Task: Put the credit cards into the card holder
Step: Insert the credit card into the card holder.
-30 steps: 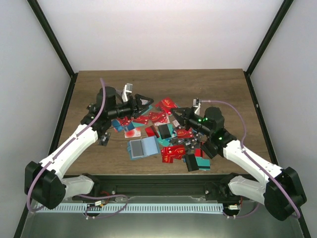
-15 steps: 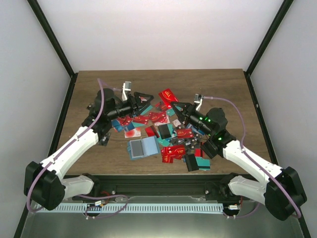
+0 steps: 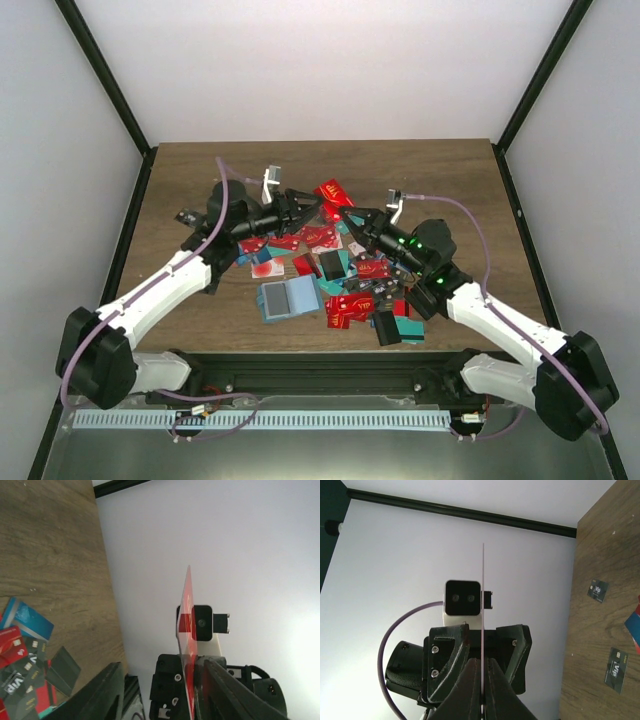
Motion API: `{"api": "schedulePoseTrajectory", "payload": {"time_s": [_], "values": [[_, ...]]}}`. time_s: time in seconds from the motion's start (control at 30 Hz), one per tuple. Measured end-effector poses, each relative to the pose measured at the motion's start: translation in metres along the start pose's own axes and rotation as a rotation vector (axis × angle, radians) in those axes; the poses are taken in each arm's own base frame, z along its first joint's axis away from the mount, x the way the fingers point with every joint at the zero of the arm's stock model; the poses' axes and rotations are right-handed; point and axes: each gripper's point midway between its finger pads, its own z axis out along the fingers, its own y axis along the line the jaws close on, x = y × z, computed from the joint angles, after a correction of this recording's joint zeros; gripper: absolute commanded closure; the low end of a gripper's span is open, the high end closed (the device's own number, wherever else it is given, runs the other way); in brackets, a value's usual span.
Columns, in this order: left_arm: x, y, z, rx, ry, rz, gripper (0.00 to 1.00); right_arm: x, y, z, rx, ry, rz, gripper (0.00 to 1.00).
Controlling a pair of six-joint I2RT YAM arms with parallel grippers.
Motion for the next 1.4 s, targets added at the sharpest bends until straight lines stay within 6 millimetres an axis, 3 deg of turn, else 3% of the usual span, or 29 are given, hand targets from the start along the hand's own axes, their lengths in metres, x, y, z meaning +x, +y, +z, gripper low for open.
{"api": "schedulePoseTrajectory", "payload": {"time_s": [0.87, 0.97, 1.07, 1.2, 1.4], "values": [[0.003, -0.007, 0.013, 0.049, 0.021, -0.005, 0.96, 0.007, -0.005, 0.004, 0.009, 0.021, -0.001, 0.99], [0.004, -0.009, 0.013, 0.055, 0.024, -0.003, 0.96, 0.007, -0.005, 0.004, 0.01, 0.021, -0.001, 0.87], [0.004, -0.008, 0.013, 0.053, 0.027, -0.002, 0.96, 0.009, -0.007, 0.004, 0.016, 0.033, 0.001, 0.65], [0.006, -0.002, 0.013, 0.028, 0.035, 0.0, 0.96, 0.017, -0.016, 0.005, 0.047, 0.075, 0.005, 0.54], [0.007, 0.014, 0.004, -0.049, 0.043, 0.016, 0.96, 0.025, -0.034, 0.004, 0.13, 0.127, -0.019, 0.45]]}}
